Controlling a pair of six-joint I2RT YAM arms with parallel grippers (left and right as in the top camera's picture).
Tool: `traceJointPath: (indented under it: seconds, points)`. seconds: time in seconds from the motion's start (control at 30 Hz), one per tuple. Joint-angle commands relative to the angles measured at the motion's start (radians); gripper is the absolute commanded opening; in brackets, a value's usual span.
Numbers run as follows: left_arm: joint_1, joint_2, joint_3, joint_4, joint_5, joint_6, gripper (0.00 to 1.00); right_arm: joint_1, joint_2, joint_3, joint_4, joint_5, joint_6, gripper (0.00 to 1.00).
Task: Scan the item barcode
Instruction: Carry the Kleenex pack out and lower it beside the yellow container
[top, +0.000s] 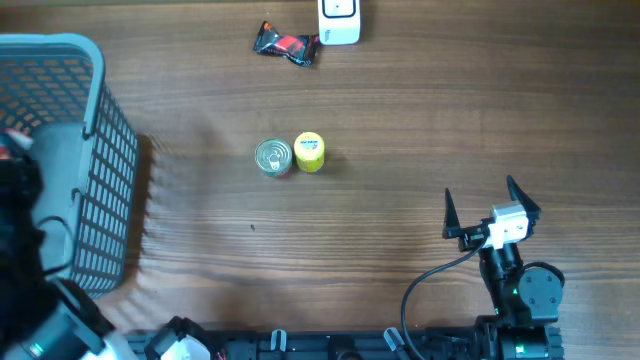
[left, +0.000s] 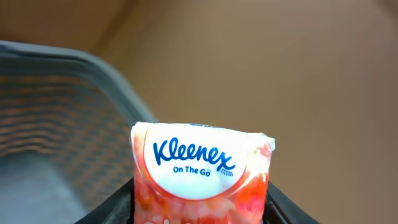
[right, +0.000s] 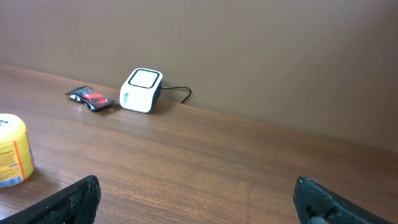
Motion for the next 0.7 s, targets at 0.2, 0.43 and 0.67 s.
traceJointPath:
  seconds: [0.2,0.43,0.67]
  points:
    - [-0.354,0.049,0.012,-0.106,0.051,0.093,0.48,0.004,0.000,-0.001,0.003,0.013,0.019,1.00]
    - [-0.688,0.252,0.012,-0.265,-0.159,0.260,0.48,0.004,0.000,-0.001,0.003,0.013,0.019,1.00]
    - [-0.987,0.544,0.012,-0.288,-0.228,0.265,0.44,0.004,0.000,-0.001,0.003,0.013,0.019,1.00]
